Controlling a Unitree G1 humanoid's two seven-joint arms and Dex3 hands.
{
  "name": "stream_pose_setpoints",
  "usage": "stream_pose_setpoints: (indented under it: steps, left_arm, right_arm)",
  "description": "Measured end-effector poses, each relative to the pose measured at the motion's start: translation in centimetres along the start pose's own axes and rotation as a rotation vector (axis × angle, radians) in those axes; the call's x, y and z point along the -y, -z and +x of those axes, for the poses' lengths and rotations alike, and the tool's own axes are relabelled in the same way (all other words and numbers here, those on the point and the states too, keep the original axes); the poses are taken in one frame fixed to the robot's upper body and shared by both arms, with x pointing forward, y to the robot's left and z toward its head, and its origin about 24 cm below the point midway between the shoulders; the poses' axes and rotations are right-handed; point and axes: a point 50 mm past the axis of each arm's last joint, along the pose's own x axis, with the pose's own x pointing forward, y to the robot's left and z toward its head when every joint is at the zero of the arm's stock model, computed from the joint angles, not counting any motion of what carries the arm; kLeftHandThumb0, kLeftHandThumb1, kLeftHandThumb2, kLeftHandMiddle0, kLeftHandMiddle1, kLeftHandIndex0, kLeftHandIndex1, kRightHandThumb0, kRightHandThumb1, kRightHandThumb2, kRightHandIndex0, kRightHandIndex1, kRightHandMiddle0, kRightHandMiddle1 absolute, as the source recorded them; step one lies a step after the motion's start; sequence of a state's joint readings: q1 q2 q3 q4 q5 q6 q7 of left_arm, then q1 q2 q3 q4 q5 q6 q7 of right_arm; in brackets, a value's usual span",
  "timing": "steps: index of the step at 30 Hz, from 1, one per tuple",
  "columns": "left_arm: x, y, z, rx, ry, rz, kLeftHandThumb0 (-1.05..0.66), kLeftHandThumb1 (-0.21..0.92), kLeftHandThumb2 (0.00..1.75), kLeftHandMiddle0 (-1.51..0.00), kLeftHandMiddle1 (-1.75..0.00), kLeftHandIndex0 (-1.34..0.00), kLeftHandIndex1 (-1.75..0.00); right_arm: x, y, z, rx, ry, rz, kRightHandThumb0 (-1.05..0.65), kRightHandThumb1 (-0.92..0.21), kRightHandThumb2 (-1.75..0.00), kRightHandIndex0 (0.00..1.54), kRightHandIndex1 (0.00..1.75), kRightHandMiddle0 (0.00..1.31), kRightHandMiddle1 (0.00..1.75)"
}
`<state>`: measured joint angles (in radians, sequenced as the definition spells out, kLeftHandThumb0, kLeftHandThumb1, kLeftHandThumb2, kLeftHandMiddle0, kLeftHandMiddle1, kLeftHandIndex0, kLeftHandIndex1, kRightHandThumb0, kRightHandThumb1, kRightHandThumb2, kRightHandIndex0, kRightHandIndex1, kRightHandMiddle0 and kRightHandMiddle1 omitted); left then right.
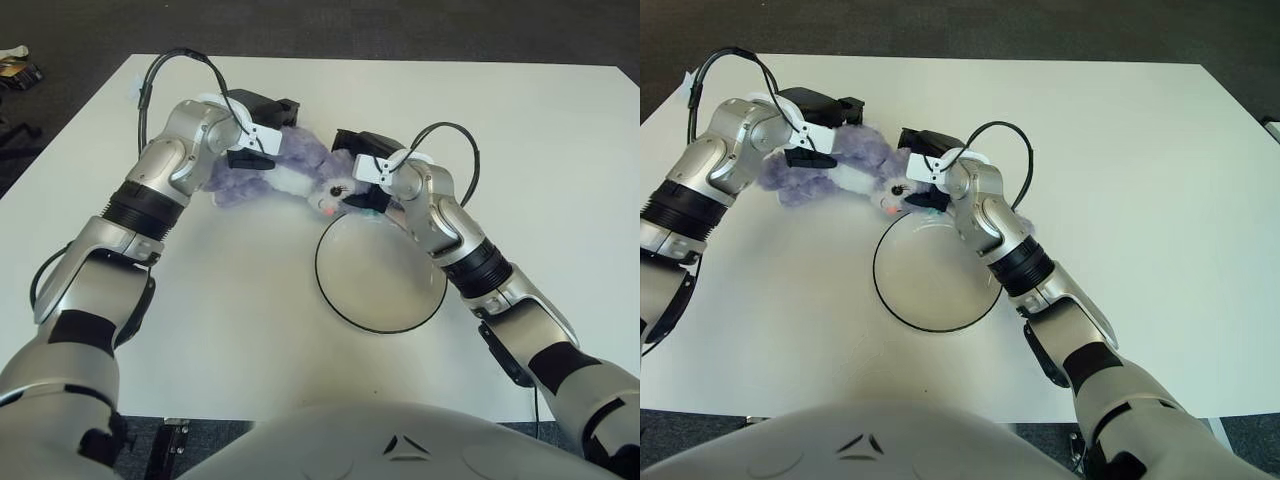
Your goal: Put the doll into the plate.
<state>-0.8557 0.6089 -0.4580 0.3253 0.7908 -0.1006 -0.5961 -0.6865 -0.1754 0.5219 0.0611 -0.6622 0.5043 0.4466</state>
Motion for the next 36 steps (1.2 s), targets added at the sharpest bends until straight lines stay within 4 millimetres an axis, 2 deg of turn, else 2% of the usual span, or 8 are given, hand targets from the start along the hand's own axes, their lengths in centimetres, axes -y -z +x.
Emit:
stream_pose_setpoints:
  steps: [2, 12, 36]
  left_arm:
    - [-0.1, 0.0, 0.0, 0.003, -0.013, 0.001, 0.56, 0.11, 1.57, -0.78, -1.75, -0.85, -1.75]
    - [-0.1, 0.1, -0.1, 0.014, -0.069, -0.016, 0.58, 0.07, 1.61, -0.81, -1.75, -0.97, -1.75]
    - [0.1, 1.3, -0.2, 0.0, -0.131, -0.209, 0.6, 0.04, 1.66, -0.85, -1.75, -0.99, -1.75]
  right_arm:
    - [0.1, 0.1, -0.1, -0.008, 0.004, 0.009, 0.0, 0.15, -1.75, 1.03, 1.49, 0.75, 1.75]
    - [0.6, 0.4, -0.4, -0.044, 0.009, 0.067, 0.0, 0.15, -1.74, 1.05, 1.46, 0.75, 1.75]
    - [2.3, 1.5, -0.9, -0.027, 0.054, 0.133, 0.0, 0.11, -1.75, 0.95, 1.61, 0.72, 1.75]
